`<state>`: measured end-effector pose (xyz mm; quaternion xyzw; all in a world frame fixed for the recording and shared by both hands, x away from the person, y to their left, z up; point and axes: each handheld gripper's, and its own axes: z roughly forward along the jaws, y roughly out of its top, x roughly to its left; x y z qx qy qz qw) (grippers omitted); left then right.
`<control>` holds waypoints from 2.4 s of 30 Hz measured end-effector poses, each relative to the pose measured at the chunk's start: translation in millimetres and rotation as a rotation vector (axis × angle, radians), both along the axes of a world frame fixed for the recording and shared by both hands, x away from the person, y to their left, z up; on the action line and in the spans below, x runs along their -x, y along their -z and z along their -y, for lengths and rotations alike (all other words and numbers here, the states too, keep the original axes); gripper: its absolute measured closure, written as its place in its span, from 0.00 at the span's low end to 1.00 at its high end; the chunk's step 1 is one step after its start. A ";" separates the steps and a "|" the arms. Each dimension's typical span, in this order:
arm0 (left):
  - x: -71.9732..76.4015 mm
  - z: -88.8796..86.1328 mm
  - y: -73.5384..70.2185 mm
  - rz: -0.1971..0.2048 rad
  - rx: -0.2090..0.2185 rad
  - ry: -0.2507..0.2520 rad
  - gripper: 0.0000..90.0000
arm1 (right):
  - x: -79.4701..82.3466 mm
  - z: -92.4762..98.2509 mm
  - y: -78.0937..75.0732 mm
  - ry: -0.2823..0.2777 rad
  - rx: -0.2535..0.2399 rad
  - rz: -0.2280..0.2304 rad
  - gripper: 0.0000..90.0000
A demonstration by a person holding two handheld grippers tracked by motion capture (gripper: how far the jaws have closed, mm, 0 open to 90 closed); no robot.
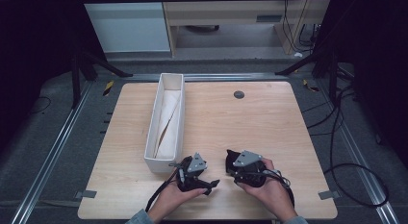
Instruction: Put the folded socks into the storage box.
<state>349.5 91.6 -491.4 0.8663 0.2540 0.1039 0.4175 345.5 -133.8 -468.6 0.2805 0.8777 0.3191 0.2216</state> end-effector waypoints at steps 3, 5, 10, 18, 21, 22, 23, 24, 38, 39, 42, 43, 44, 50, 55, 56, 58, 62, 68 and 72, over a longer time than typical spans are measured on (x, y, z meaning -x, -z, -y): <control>0.3 0.0 0.4 -0.001 0.000 0.003 0.19 | -4.5 -1.2 6.3 -0.011 0.018 -0.011 0.45; 0.3 0.0 0.4 -0.002 0.001 0.003 0.19 | -6.0 -1.8 8.7 -0.022 0.028 -0.011 0.42; 0.2 -0.4 0.4 -0.003 0.002 0.001 0.19 | -10.1 -1.3 13.2 -0.030 0.032 -0.012 0.40; -0.6 -2.1 -1.2 0.003 0.002 -0.001 0.19 | -12.4 2.8 6.9 -0.007 0.016 -0.003 0.36; -0.6 -2.2 -1.1 0.003 0.001 -0.002 0.19 | -12.9 5.2 6.1 0.000 0.033 0.004 0.33; -0.5 -2.1 -1.0 0.002 0.000 0.000 0.19 | -13.9 5.9 6.9 -0.001 0.042 0.001 0.33; -0.3 -2.0 -0.9 0.002 -0.002 0.001 0.19 | -14.8 6.4 7.8 0.003 0.050 0.000 0.33; -0.2 -1.9 -0.8 0.002 -0.002 0.001 0.19 | -16.2 7.2 9.3 0.004 0.053 -0.004 0.33; -0.1 -2.0 -0.6 0.002 -0.001 0.002 0.19 | -30.1 10.4 19.3 0.026 0.069 -0.052 0.28; -0.3 -2.3 -0.7 0.002 -0.003 0.001 0.19 | -31.1 10.6 19.5 0.026 0.072 -0.050 0.28; -0.2 -2.3 -1.1 0.004 -0.001 0.001 0.19 | -34.1 10.0 19.5 0.029 0.080 -0.055 0.28; -0.2 -2.1 -1.1 0.004 -0.002 0.002 0.19 | -34.5 9.8 19.5 0.030 0.082 -0.055 0.28; 0.0 -1.8 -1.0 0.003 -0.002 0.001 0.19 | -34.9 9.4 19.7 0.032 0.081 -0.056 0.28; -0.3 -2.9 -1.9 0.004 0.000 -0.002 0.19 | -38.9 10.1 18.1 0.037 0.097 -0.063 0.33; -0.1 -2.6 -2.8 0.008 0.000 0.000 0.19 | -44.8 11.6 16.7 0.043 0.096 -0.080 0.35; -0.1 -2.6 -2.8 0.008 0.000 0.000 0.19 | -45.8 12.1 16.9 0.047 0.085 -0.081 0.36; -0.3 -2.8 -2.7 0.008 0.000 -0.001 0.19 | -47.4 13.7 16.8 0.049 0.077 -0.084 0.37; 0.0 -2.2 -2.6 0.008 0.000 0.000 0.19 | -48.9 15.7 16.2 0.056 0.069 -0.090 0.39; 0.2 -1.6 -2.1 0.007 -0.005 0.002 0.19 | -52.5 17.9 14.4 0.055 0.068 -0.100 0.44; 0.3 -1.8 -2.2 0.008 -0.004 0.002 0.19 | -55.7 19.2 14.3 0.061 0.064 -0.109 0.45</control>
